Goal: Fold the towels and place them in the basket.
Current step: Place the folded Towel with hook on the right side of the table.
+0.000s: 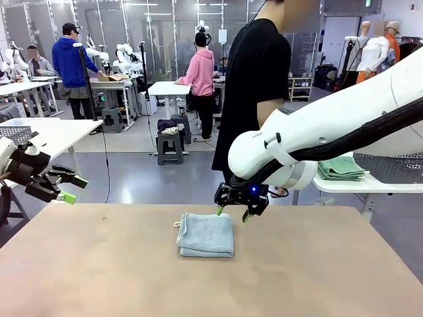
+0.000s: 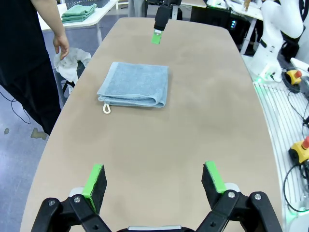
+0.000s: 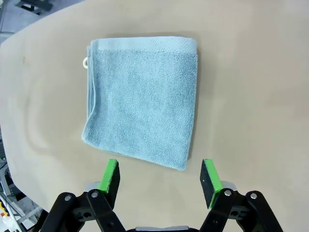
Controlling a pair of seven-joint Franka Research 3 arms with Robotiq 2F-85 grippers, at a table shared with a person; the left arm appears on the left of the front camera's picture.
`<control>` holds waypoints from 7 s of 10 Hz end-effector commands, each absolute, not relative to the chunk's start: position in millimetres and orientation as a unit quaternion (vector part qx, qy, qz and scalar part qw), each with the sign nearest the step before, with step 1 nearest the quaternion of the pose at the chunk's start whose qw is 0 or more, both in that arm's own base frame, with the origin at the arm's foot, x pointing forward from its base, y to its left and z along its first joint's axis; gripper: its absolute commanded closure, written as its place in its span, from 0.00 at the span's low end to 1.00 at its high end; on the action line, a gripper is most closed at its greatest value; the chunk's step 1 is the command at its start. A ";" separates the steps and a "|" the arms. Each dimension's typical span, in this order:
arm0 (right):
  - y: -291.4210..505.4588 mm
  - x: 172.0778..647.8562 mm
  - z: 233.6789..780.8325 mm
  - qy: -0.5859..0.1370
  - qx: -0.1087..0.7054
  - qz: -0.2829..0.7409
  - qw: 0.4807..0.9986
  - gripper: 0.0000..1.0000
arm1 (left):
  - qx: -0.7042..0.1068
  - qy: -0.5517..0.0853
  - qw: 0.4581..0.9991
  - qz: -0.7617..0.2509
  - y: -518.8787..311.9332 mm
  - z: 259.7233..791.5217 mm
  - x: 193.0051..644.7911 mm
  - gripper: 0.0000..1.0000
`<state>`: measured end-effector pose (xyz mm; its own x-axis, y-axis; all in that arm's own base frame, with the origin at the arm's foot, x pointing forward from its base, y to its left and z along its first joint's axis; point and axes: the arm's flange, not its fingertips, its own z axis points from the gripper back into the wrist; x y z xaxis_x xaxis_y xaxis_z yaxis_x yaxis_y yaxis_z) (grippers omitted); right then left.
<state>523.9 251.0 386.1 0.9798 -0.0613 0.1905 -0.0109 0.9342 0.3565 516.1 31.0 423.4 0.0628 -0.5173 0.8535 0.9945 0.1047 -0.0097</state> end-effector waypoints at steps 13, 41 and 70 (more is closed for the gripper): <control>264.5 560.4 325.3 -0.085 0.154 -0.029 0.984 0.16 | -0.330 -0.363 0.649 -0.582 31.0 425.4 515.5 0.00; 268.4 580.2 295.1 -0.066 0.156 -0.029 0.985 0.95 | -0.330 -0.363 0.649 -0.582 31.0 425.4 515.5 0.00; -10.3 458.4 492.4 -0.134 0.025 -0.011 0.991 0.24 | -0.330 -0.363 0.649 -0.582 31.0 425.4 515.5 0.00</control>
